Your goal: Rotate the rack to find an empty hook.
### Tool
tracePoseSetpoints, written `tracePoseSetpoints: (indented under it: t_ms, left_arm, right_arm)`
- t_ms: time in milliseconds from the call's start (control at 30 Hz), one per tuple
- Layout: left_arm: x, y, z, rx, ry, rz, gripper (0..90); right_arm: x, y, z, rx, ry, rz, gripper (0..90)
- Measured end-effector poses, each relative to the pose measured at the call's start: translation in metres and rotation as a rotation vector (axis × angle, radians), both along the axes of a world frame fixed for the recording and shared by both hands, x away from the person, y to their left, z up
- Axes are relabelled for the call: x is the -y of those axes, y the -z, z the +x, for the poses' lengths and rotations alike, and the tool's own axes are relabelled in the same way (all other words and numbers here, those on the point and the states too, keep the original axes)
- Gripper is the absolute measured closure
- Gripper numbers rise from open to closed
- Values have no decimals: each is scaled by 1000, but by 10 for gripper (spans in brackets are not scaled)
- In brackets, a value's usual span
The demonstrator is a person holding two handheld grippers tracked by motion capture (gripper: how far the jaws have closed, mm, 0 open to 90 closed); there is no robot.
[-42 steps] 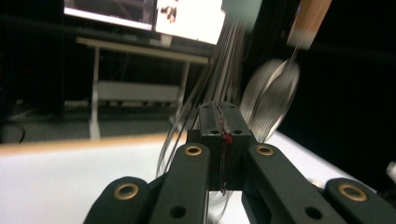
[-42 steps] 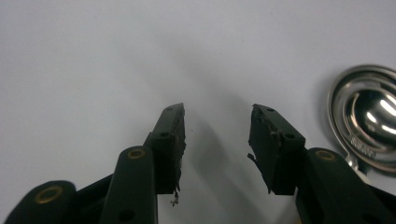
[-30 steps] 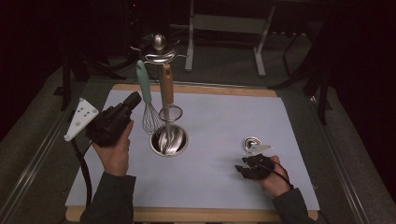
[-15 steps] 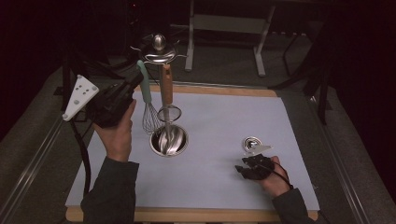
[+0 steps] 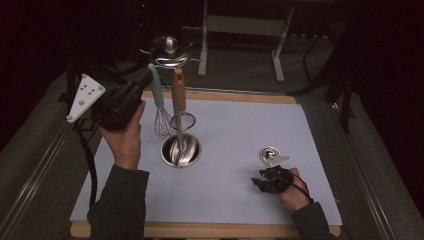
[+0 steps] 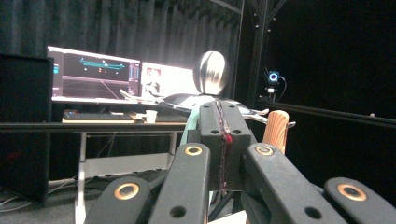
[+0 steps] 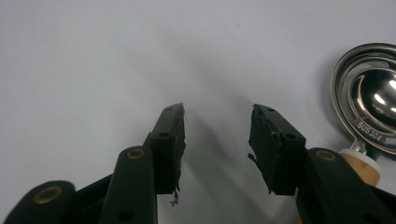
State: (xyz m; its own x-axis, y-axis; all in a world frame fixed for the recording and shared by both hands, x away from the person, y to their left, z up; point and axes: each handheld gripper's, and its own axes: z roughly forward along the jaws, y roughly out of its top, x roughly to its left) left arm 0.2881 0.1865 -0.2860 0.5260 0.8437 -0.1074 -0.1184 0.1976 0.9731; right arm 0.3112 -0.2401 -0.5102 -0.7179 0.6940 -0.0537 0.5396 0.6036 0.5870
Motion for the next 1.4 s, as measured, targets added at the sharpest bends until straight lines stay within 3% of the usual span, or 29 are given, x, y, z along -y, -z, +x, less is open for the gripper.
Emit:
tracePoseSetpoints:
  t_ms: [700,1267,1400]
  left_arm:
    - [-16,-7,19,-38,-50,23,900]
    - [-20,-15,36,-74,-99,67,900]
    - [-19,-17,38,-79,-114,93,900]
  right_arm:
    - [0,0,-1,-4,-3,-1,552]
    - [-1,-2,-2,2,-13,3,559]
    - [0,-2,-1,-2,-4,6,557]
